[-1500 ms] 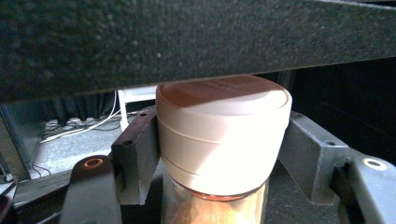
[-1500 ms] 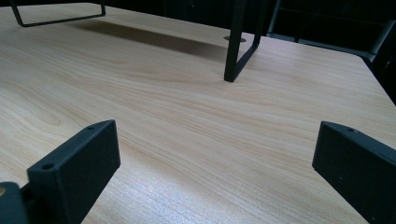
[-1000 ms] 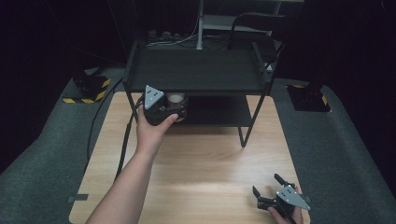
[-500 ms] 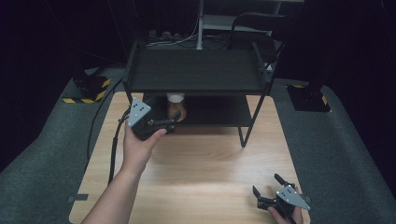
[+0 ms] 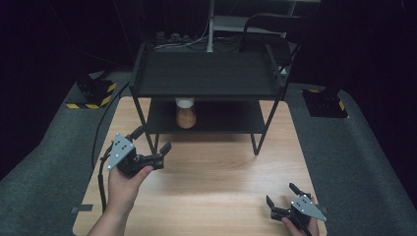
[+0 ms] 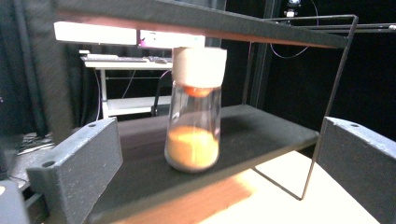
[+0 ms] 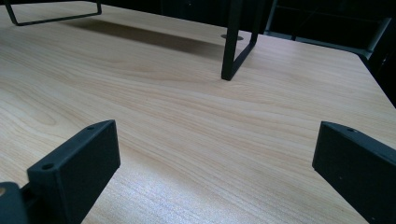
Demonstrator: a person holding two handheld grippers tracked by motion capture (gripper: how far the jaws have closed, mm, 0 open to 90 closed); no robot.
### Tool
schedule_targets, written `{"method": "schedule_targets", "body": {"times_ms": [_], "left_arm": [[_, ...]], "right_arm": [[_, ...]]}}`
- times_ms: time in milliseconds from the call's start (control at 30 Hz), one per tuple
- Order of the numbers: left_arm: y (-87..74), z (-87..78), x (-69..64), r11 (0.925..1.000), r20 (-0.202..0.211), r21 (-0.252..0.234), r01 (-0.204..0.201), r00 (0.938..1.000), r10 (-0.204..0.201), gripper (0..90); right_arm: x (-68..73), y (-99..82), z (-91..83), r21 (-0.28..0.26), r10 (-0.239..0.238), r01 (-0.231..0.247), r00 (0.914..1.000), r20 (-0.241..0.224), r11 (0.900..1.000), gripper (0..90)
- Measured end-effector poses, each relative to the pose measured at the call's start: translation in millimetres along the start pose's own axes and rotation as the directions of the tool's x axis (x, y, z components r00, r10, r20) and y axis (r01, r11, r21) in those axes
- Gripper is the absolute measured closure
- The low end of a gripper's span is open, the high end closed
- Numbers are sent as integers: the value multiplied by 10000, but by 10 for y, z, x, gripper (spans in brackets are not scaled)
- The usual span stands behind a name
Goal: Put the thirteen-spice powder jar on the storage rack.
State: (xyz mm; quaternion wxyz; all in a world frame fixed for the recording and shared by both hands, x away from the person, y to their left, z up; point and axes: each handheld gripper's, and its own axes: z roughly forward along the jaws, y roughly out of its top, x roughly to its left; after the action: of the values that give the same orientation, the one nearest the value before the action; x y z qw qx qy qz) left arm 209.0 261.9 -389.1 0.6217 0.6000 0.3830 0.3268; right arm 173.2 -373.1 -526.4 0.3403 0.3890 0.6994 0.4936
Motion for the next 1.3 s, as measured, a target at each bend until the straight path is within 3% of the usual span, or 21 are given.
{"method": "schedule_targets", "body": {"times_ms": [300, 533, 667, 800, 967, 1100, 1167, 1300], "left_arm": [[-426, -412, 122, 9992, -185, 250, 305, 9994, -301, 5], [-737, -601, 196, 9957, -183, 646, 666, 9977, -655, 5], [-932, -688, 194, 9909, -260, 1133, 721, 9972, -696, 5], [-1100, -765, 184, 9814, -456, 1668, 947, 9950, -883, 5], [-1209, -825, 164, 9731, -616, 2181, 743, 9962, -622, 5], [-1281, -838, 162, 9736, -720, 2165, 721, 9957, -577, 6], [-1289, -838, 183, 9697, -706, 2332, 732, 9958, -582, 8], [-1354, -863, 183, 9685, -801, 2403, 657, 9956, -477, 8]], "right_arm": [[3, 2, 1, 11, 2, -2, 10000, 21, 10000, 4], [4, 5, 2, 27, -2, 2, 10000, 26, 10000, 5], [4, 4, 2, 24, 4, -4, 10000, 31, 10000, 4], [6, 3, 1, 16, 3, -3, 10000, 50, 10000, 5], [17, 0, -4, 8, 18, -18, 9999, 122, 10000, 5], [8, -1, -3, 2, -22, 22, 10000, 63, 10000, 5], [8, 2, 0, 17, -4, 4, 10000, 72, 10000, 5], [10, 9, 6, 52, 33, -33, 9999, 101, 10000, 5]]}}
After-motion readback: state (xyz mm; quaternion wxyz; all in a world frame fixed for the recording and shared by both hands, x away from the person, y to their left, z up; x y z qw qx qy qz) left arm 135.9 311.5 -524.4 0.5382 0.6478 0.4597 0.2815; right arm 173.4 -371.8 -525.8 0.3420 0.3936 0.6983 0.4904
